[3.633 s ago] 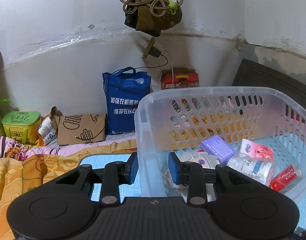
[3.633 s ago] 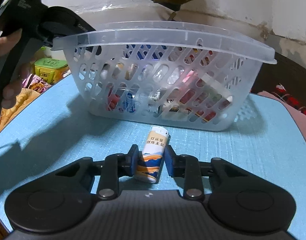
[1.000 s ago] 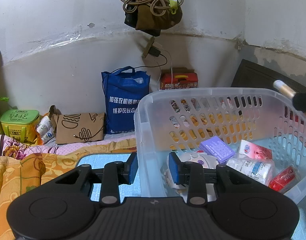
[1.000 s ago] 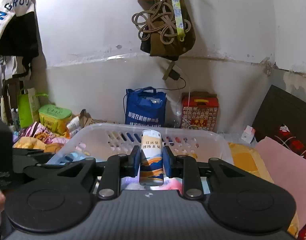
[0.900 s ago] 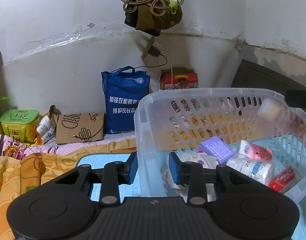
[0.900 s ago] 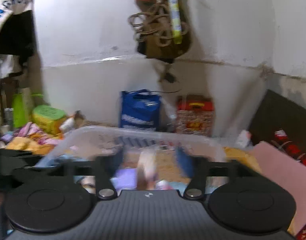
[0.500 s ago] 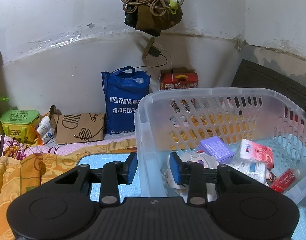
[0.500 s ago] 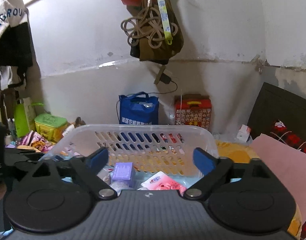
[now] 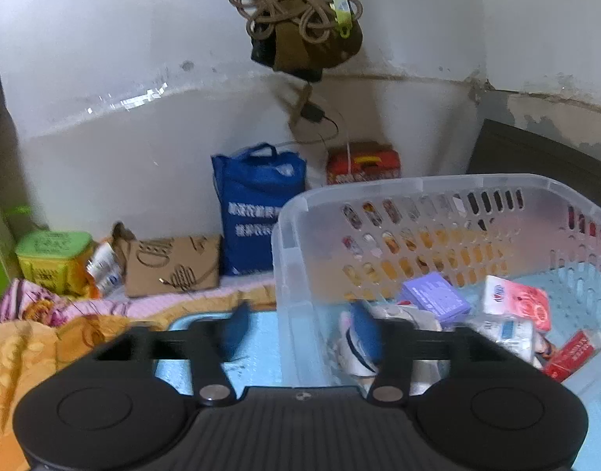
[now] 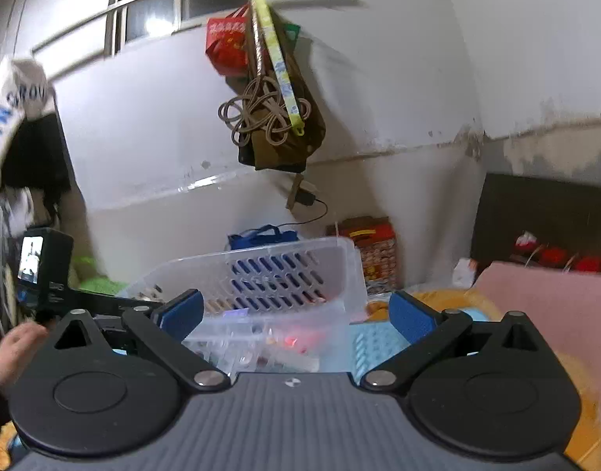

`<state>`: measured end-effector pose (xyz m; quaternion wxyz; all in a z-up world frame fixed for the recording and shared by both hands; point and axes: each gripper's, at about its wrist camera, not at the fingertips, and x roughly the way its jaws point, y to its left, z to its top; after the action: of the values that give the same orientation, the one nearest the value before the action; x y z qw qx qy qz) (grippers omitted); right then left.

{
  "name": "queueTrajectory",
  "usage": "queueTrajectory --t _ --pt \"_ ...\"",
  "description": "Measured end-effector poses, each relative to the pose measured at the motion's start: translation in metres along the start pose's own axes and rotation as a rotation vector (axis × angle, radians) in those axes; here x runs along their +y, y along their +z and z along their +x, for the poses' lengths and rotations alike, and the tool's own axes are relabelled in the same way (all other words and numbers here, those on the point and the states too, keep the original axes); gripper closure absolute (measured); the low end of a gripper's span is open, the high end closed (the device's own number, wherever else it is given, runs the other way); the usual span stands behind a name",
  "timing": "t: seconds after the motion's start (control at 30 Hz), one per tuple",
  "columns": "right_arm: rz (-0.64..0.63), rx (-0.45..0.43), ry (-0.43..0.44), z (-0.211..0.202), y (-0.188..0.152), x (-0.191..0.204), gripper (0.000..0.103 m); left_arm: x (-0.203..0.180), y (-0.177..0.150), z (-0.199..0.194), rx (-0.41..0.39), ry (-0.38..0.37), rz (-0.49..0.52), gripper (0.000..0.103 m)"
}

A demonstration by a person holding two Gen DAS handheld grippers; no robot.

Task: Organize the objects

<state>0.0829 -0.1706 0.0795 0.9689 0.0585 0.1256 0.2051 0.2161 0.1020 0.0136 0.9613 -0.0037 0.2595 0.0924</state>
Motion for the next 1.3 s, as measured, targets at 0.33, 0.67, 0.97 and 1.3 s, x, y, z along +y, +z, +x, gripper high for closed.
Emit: queueTrajectory --t 0.33,0.67,0.97,1.3 --pt "0.127 0.065 -0.004 0.019 -0.036 -0.024 0.000 0.001 -0.001 -0.008 -0.041 0.013 -0.005 0.016" --pt "0.093 0.040 -0.008 0.020 -0.054 -0.019 0.000 0.022 -0.011 -0.064 -0.184 0.016 0.028 0.016" --pt "-0.025 0.101 -0.044 0.006 -0.042 0.000 0.000 0.029 -0.053 -0.120 -0.100 -0.052 0.068 0.013" --pt "-0.070 0.157 -0.013 -0.011 0.008 0.025 0.000 -0.005 -0.042 -0.148 -0.054 -0.157 0.068 0.013"
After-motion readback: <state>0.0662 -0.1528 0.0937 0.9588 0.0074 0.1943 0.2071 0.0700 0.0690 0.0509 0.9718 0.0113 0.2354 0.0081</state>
